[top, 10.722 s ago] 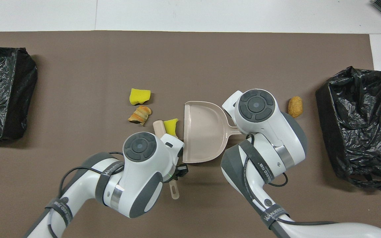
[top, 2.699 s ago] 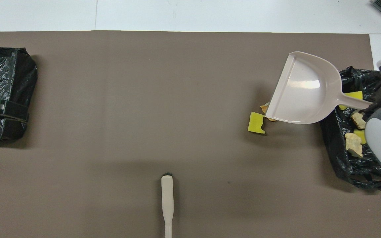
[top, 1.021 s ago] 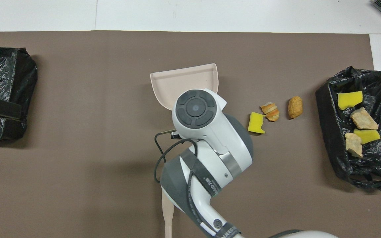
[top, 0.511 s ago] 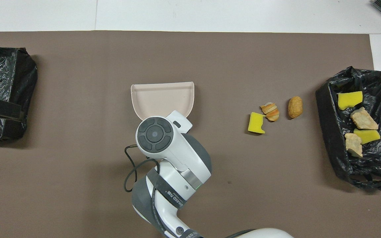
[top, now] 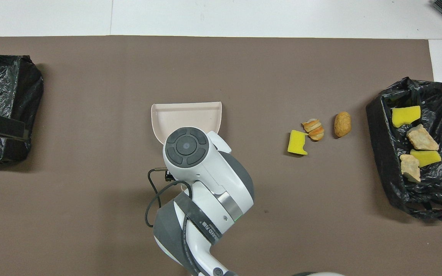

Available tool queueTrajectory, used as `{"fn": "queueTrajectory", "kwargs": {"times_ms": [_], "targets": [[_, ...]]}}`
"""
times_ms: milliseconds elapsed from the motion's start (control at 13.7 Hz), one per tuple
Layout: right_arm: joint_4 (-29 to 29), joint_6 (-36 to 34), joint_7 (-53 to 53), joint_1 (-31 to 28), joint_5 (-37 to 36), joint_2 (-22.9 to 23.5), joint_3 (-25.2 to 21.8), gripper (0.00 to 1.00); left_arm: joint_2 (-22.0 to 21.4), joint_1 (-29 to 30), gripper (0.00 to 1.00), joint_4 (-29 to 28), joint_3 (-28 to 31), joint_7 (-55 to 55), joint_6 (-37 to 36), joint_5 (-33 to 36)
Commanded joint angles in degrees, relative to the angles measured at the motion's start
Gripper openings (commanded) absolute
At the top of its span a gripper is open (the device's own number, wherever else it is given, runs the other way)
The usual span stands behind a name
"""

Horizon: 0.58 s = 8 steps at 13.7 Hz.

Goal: Sweep and dump trash in bin
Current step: 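Return the empty dustpan to the table center with the right gripper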

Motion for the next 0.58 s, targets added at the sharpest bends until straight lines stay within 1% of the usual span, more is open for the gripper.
{"fn": "queueTrajectory", "kwargs": {"times_ms": [0,73,219,292,438,511], "targets": [[-8.7,-0.5,1.8,-0.8,8.0,-7.9,0.3,1.00,-0.6,0.1,1.00,0.0,-0.1,-0.5,-0.8,-0.3],[-12.5,-0.4,3.4,0.1,8.5,-10.3,0.4,1.00,-0.6,0.2,1.00,0.0,-0.1,-0.5,-0.6,-0.4],[-19.2,0.8,4.6,3.9,8.6,-14.6,0.3,1.00,-0.7,-0.2,1.00,-0.3,-0.2,-0.6,-0.3,-0.5],[-22.5,2.5,4.6,5.4,8.6,-16.7,0.4,1.00,-0.9,-0.3,1.00,-1.0,-0.4,-0.6,0.2,-0.6],[-30.2,8.8,6.2,9.5,8.6,-21.1,0.4,1.00,-1.4,-0.8,1.00,-2.2,-0.8,-0.6,0.3,-0.7],[-32.7,10.3,6.8,11.1,8.6,-22.6,0.4,1.00,-1.6,-1.1,1.00,-2.4,-0.8,-0.6,0.3,-0.7]]}}
